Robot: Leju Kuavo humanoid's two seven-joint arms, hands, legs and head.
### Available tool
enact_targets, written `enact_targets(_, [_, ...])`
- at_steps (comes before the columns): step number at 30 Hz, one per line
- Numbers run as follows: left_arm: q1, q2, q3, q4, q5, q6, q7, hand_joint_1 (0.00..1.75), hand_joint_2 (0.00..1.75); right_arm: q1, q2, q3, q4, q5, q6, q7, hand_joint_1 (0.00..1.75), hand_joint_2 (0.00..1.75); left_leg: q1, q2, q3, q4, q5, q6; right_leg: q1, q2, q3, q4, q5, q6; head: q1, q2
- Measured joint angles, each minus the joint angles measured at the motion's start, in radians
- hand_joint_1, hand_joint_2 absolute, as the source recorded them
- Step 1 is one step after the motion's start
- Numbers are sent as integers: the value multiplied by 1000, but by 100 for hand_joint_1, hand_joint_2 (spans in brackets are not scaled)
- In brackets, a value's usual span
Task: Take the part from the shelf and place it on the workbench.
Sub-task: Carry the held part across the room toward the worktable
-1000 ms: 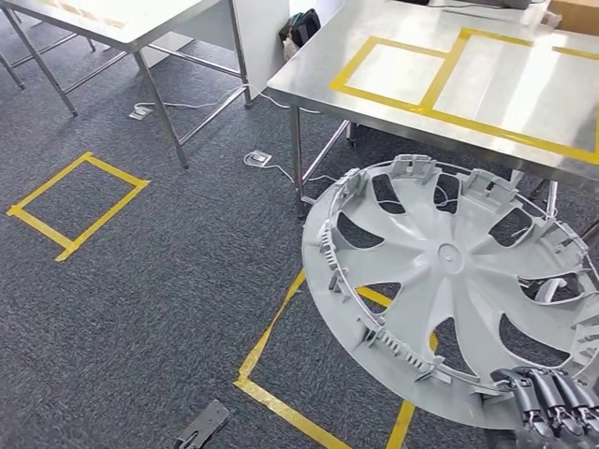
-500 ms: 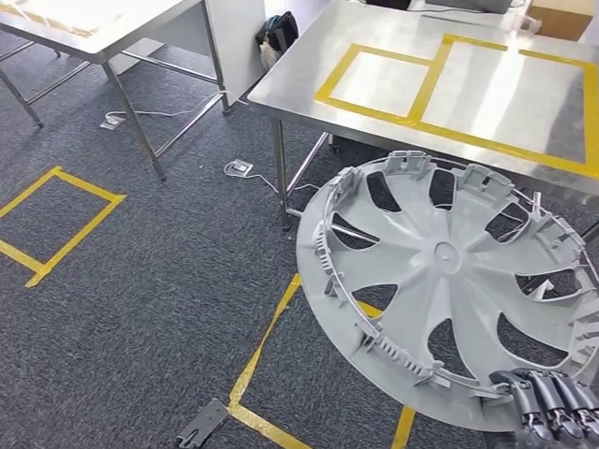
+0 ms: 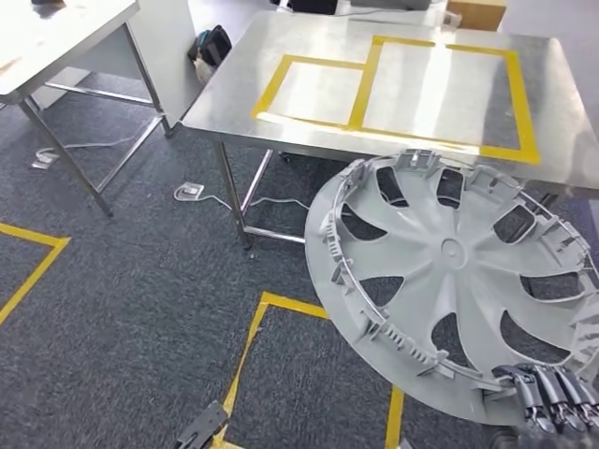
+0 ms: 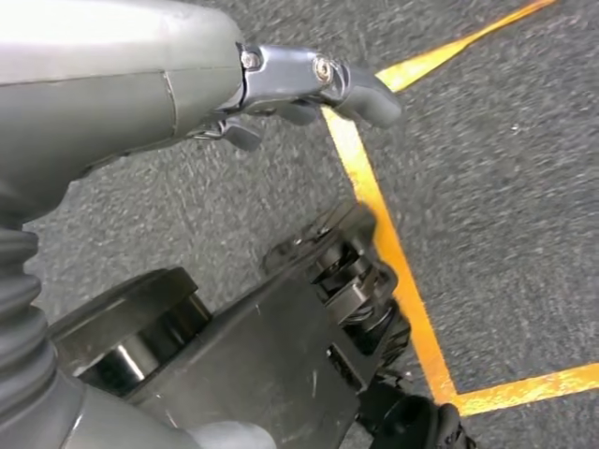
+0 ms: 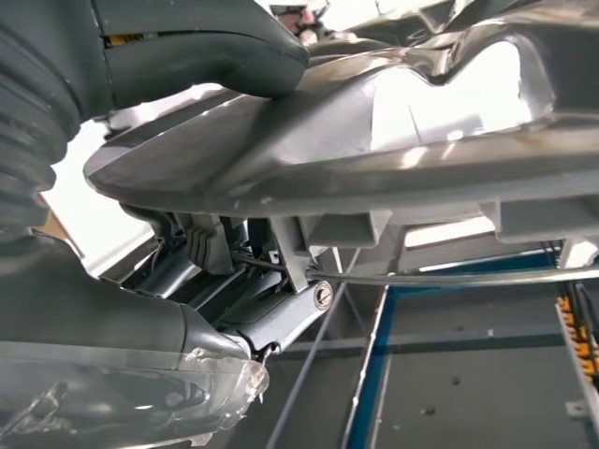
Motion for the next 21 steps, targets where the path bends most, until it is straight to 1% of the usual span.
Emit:
enact_targets(1, [-1, 0, 0, 0, 0, 0, 1, 0, 175, 1, 0, 0, 0, 0, 0, 0, 175, 175, 0, 1, 2, -10, -11, 6, 1, 4, 8, 1, -5, 7, -2, 0])
enact_targets(2, [-2, -1, 0, 0, -1, -1, 1, 0, 175, 2, 0, 0, 0, 0, 0, 0, 175, 175, -1, 3, 8, -9, -12, 13, 1, 4, 12, -2, -10, 13, -1, 0])
enact_targets(3, [-3, -2, 0, 0, -1, -1, 2, 0, 175, 3, 0, 0, 0, 0, 0, 0, 175, 175, -1, 6, 15, -11, -14, 21, 0, -8, 17, 0, -14, 18, 1, 0])
enact_targets(4, [-4, -2, 0, 0, -1, 0, 2, 0, 175, 3, -1, 0, 0, 0, 0, 0, 175, 175, -1, 9, 24, -11, -17, 29, 1, -27, 15, 15, -24, 22, 3, 0])
enact_targets(5, [-5, -2, 0, 0, -1, 0, 2, 0, 175, 1, -1, 0, 0, 0, 0, 0, 175, 175, -2, 12, 33, -12, -20, 36, 2, -48, -3, 50, -42, 26, 5, 0])
enact_targets(6, [-4, -2, 0, 0, -1, 0, 2, 0, 175, 0, -1, 1, 0, 0, 0, 0, 175, 175, -4, 15, 40, -13, -26, 42, 3, -69, -34, 106, -65, 28, 6, 0])
enact_targets(7, [-4, -2, 0, 0, -1, 0, 2, 0, 175, -1, -2, 1, 0, 0, 0, 0, 175, 175, -7, 18, 47, -12, -33, 45, 4, -80, -75, 173, -91, 29, 7, 0])
enact_targets(8, [-3, -2, 0, 0, -1, 0, 2, 0, 175, -2, -2, 1, 0, 0, 0, 0, 175, 175, -9, 22, 54, -12, -40, 48, 4, -84, -118, 234, -111, 30, 7, 0])
enact_targets(9, [-1, -2, 0, 0, -1, 0, 2, 0, 175, -1, -3, 1, 0, 0, 0, 0, 175, 175, -10, 23, 64, -12, -49, 49, 5, -85, -149, 269, -115, 29, 6, 0])
enact_targets(10, [0, -2, 0, 0, -1, 0, 2, 0, 175, -1, -3, 1, 0, 0, 0, 0, 175, 175, -11, 24, 75, -12, -57, 49, 5, -85, -164, 270, -99, 28, 7, 0])
enact_targets(11, [0, -2, 0, 0, -1, 0, 2, 0, 175, 0, -4, 0, 0, 0, 0, 0, 175, 175, -11, 25, 89, -12, -67, 49, 6, -85, -160, 232, -62, 25, 7, 0])
enact_targets(12, [0, -2, 0, 0, -1, 0, 2, 0, 175, 1, -4, 0, 0, 0, 0, 0, 175, 175, -12, 25, 102, -13, -76, 47, 7, -87, -144, 168, -11, 22, 7, 0])
enact_targets(13, [0, -2, 0, 0, -1, 0, 2, 0, 175, 1, -4, 0, 0, 0, 0, 0, 175, 175, -12, 25, 114, -12, -85, 44, 9, -90, -127, 107, 28, 19, 7, 0])
enact_targets(14, [0, -2, 0, 0, -1, 0, 2, 0, 175, 0, -5, 0, 1, 0, 0, 0, 175, 175, -13, 26, 123, -13, -92, 40, 12, -93, -115, 59, 52, 14, 6, 0])
enact_targets(15, [0, -1, 1, 0, -1, 0, 2, 0, 175, 0, -5, 1, 1, 0, 0, 0, 175, 175, -14, 27, 127, -15, -98, 35, 15, -96, -106, 32, 64, 9, 5, 0])
enact_targets(16, [0, -1, 1, 0, -1, 0, 2, 0, 175, 0, -5, 1, 1, 0, 0, 0, 175, 175, -14, 28, 131, -15, -100, 29, 17, -97, -106, 26, 61, 3, 4, 0])
enact_targets(17, [0, -1, 1, 0, -1, 0, 2, 0, 175, 1, -6, 1, 2, 0, 0, 1, 175, 175, -14, 28, 134, -15, -101, 24, 18, -94, -99, 22, 61, -4, 3, 0])
enact_targets(18, [-1, -1, 1, 0, -1, 1, 2, 0, 175, 3, -6, 2, 2, 0, 0, 2, 175, 175, -14, 28, 135, -9, -102, 18, 16, -92, -91, 19, 65, -9, 3, 0])
enact_targets(19, [-2, -2, 1, 0, -1, 1, 2, 0, 175, 4, -6, 2, 2, 0, 0, 5, 175, 175, -14, 29, 131, 9, -104, 14, 14, -90, -83, 16, 63, -13, 1, 0])
enact_targets(20, [-3, -2, 1, 0, -1, 2, 1, 0, 175, 5, -6, 2, 2, 0, 0, 8, 175, 175, -14, 29, 114, 43, -113, 9, 11, -89, -73, 13, 61, -18, 0, 0])
enact_targets(21, [-4, -2, 1, 0, -2, 3, 1, 0, 175, 5, -6, 3, 3, 0, 0, 10, 175, 175, -14, 29, 84, 95, -130, 5, 9, -88, -67, 11, 57, -23, -1, 0])
